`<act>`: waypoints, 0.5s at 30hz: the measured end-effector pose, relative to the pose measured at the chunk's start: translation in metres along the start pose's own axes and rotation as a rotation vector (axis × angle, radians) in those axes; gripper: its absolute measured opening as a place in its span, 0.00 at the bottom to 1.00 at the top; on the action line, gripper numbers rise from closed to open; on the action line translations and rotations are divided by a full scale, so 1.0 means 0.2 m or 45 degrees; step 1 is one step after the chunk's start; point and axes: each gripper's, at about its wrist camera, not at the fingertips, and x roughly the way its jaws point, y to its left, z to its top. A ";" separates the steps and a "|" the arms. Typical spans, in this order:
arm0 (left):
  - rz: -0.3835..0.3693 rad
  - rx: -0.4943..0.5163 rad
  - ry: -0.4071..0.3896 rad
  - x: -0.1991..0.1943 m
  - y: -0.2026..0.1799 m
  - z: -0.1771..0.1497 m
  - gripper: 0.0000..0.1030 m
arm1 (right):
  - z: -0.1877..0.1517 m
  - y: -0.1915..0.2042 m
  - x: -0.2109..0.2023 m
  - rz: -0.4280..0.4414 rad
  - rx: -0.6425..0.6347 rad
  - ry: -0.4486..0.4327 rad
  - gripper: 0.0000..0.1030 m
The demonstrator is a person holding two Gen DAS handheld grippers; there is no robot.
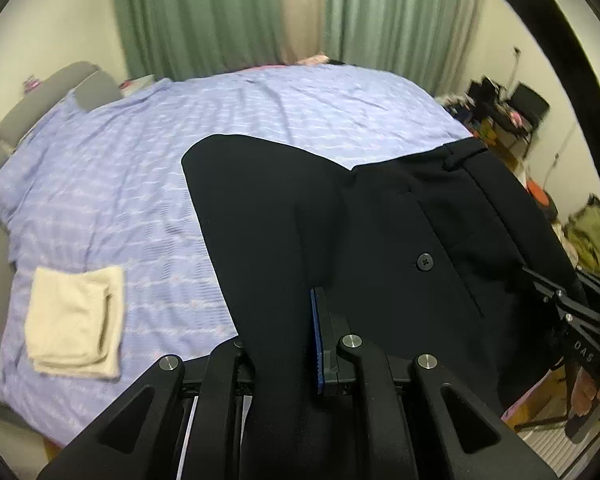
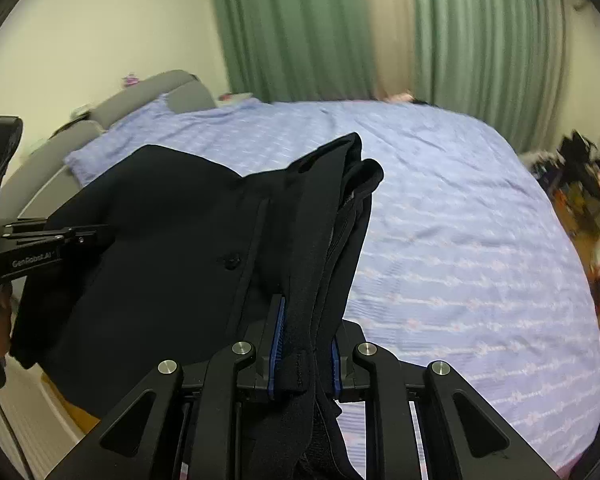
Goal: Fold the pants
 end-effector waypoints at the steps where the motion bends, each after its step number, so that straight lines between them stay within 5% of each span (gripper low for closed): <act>1: 0.013 -0.019 -0.018 -0.05 0.06 -0.03 0.13 | 0.01 0.07 -0.02 0.015 -0.017 -0.012 0.18; 15: -0.022 -0.036 -0.081 -0.30 0.72 -0.16 0.11 | 0.00 0.85 -0.04 -0.001 -0.015 -0.026 0.18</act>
